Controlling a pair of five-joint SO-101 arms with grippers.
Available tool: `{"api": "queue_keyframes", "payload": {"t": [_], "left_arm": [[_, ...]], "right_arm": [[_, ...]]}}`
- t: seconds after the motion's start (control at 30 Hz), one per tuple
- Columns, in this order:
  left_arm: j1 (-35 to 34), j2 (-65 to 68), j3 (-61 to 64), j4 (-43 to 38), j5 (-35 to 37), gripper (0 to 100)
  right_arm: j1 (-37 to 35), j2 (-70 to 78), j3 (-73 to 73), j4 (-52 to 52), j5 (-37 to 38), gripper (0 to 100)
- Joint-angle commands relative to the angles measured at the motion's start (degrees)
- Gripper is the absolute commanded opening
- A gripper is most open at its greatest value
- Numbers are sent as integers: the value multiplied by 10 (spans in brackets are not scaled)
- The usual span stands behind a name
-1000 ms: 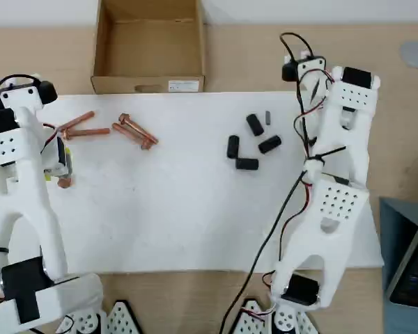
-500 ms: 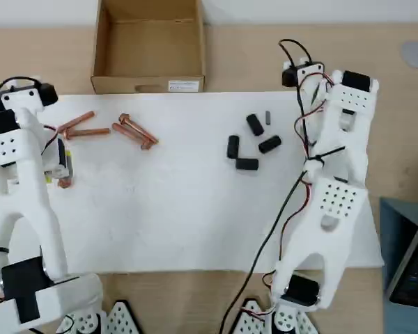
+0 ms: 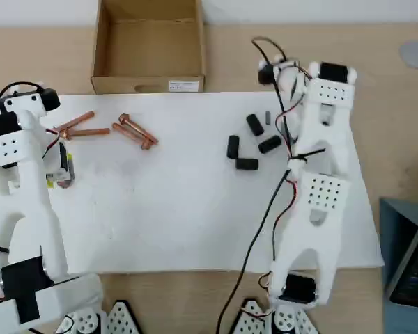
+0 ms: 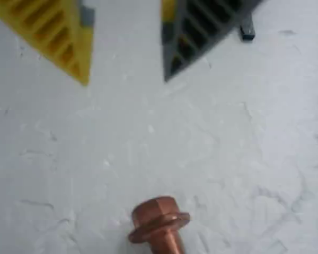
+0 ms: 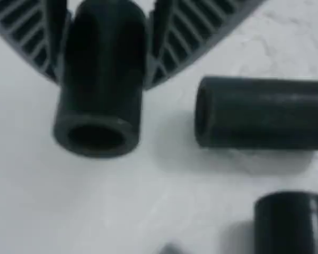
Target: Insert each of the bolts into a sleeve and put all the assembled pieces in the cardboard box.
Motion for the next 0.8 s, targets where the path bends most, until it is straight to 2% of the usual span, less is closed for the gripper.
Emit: {"api": "queue_keyframes", "payload": {"t": [0.0, 0.23, 0.47, 0.77], "left_arm": [[-4, -7, -9, 23, -2, 101], [-2, -7, -25, 41, 1, 100], [0, -6, -121, 55, 26, 100], [89, -1, -147, 52, 49, 100]], "right_arm": [[-6, -33, -49, 17, -30, 10], [-14, -178, 67, 16, -49, 10], [-12, -368, 214, 16, -84, 10], [-11, -638, 484, 7, -137, 10]]}}
